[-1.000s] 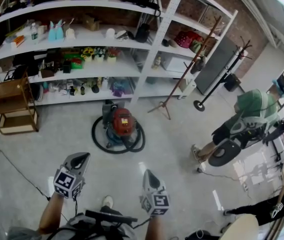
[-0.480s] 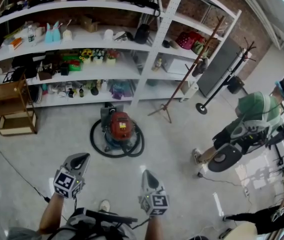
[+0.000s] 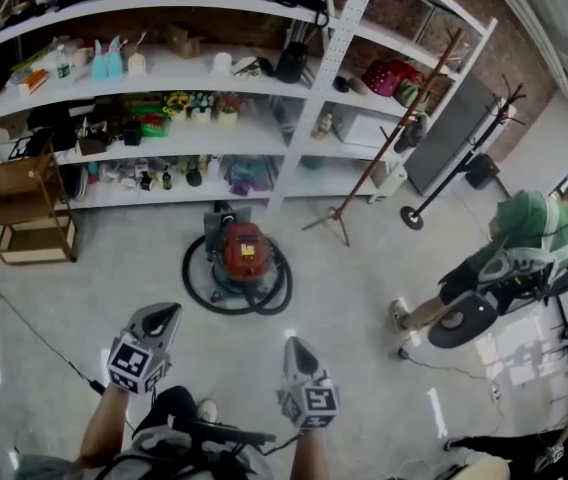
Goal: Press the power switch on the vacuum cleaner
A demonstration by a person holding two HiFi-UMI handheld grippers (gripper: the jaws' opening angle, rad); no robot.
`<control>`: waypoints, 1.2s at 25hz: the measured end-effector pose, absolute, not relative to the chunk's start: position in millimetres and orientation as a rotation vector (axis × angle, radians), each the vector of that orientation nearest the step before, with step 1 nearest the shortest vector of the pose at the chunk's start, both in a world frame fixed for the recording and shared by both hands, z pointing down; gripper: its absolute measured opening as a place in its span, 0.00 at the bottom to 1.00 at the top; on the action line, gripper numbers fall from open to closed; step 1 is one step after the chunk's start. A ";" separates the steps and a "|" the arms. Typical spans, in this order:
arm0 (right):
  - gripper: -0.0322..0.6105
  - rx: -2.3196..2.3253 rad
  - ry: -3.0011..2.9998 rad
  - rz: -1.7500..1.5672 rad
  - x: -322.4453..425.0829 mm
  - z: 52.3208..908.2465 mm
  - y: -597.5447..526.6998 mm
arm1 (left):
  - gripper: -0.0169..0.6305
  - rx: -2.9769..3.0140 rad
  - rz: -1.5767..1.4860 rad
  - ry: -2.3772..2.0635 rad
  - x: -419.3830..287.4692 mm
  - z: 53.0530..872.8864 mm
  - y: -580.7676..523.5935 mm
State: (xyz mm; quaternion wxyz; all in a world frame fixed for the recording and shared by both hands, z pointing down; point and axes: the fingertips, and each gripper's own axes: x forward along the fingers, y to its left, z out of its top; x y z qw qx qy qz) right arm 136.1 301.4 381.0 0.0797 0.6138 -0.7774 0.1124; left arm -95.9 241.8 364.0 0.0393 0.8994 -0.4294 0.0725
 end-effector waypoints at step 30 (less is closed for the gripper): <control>0.06 1.912 -2.275 0.363 118.8 371.9 137.0 | 0.04 2.785 0.250 -1.235 -112.7 357.6 63.7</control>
